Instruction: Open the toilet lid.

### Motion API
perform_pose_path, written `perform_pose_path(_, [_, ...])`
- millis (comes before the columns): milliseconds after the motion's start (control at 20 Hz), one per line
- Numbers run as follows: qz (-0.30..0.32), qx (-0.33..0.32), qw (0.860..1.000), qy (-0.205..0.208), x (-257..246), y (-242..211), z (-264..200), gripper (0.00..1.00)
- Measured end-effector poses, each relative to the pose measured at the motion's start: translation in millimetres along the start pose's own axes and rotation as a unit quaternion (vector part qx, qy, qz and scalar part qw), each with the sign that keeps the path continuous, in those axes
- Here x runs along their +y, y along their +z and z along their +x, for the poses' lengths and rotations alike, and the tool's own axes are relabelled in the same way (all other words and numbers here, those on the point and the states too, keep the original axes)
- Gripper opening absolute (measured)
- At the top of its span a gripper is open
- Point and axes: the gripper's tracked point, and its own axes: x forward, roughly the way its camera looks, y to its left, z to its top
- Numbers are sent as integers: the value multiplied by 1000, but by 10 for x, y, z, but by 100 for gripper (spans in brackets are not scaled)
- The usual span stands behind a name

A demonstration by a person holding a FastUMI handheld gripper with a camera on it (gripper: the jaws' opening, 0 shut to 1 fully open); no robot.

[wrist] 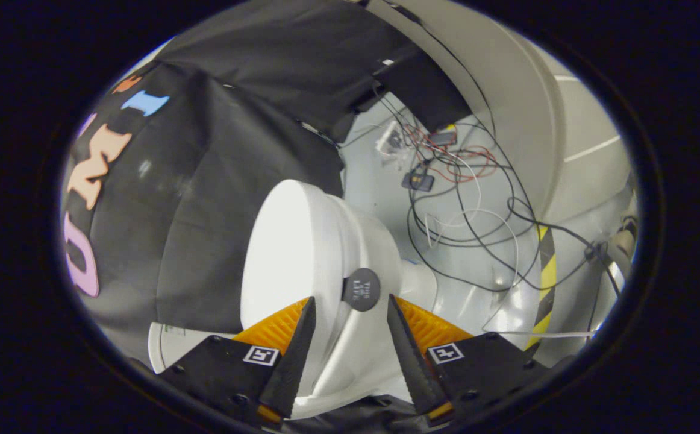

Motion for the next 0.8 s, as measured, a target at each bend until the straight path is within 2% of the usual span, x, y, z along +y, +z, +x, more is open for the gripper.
perform_pose_path(150, [12, 29, 999, 19, -29, -66, 106, 51])
perform_pose_path(200, [17, 34, 999, 32, 21, -61, 121, 51])
perform_pose_path(300, [36, 24, 998, 49, 79, 18, 134, 37])
perform_pose_path(350, [37, 28, 998, 42, 22, -7, 155, 30])
perform_pose_path(450, [39, 33, 997, 54, 27, 59, 151, 17])
perform_pose_path(650, [13, 31, 997, 64, 47, 78, 174, 16])
perform_pose_path(700, [13, 26, 997, 68, 90, -166, 359, 16])
perform_pose_path(750, [10, 26, 997, 70, 79, 107, 235, 7])
perform_pose_path(800, [2, 34, 997, 69, 60, 84, 210, 7])
